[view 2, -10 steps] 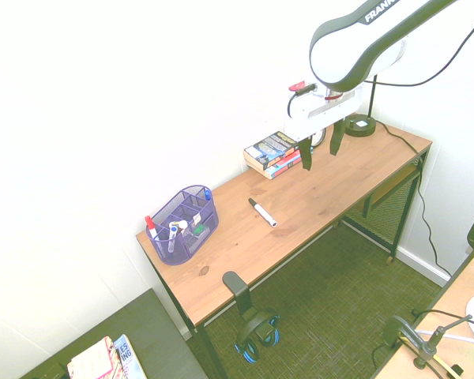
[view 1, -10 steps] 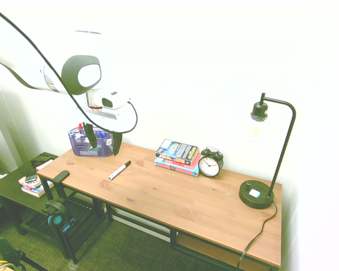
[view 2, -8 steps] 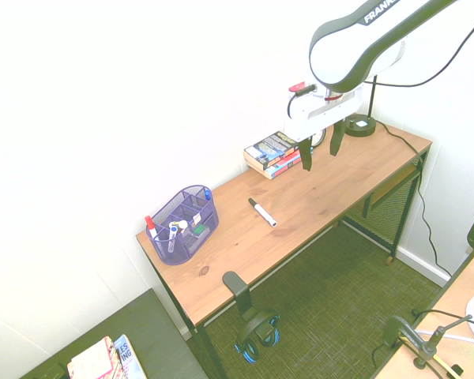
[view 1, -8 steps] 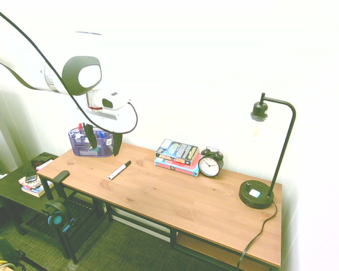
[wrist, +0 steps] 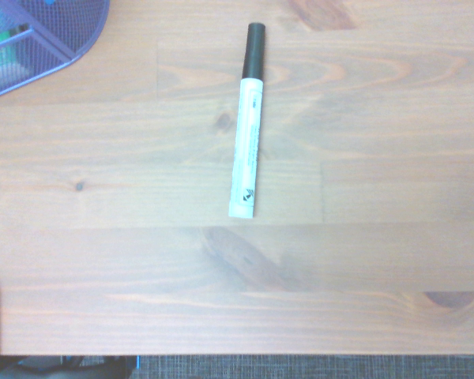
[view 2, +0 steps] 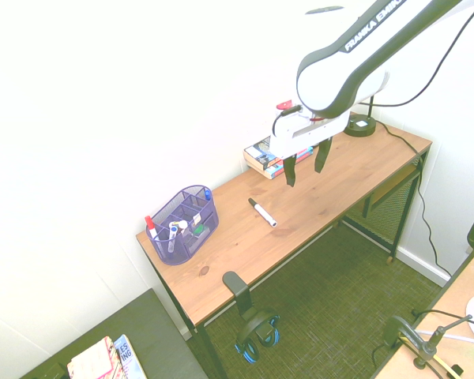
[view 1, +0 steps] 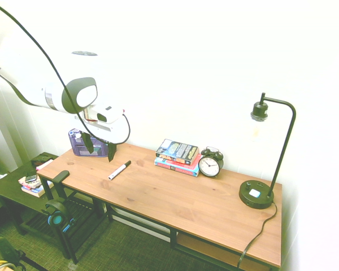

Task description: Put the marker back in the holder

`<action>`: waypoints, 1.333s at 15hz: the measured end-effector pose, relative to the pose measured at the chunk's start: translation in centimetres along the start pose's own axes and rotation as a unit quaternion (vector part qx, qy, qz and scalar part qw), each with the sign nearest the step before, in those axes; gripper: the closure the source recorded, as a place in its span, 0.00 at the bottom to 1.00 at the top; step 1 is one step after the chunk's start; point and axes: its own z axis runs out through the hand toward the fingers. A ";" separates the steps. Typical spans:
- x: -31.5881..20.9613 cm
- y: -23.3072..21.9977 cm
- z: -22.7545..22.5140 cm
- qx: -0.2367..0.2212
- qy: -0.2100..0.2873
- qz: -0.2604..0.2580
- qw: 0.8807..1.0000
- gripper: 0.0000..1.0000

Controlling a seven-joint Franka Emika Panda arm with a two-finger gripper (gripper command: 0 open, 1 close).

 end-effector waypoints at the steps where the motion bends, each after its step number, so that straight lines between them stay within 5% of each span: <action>1: -0.1 -0.3 1.7 0.004 0.002 0.004 1.000 0.00; 11: 1.0 -5.0 11.5 0.039 0.021 0.031 0.999 0.00; 12: 0.9 -5.4 12.1 0.039 0.022 0.029 0.999 1.00; 20: 1.2 -5.9 14.4 0.039 0.025 0.046 0.998 1.00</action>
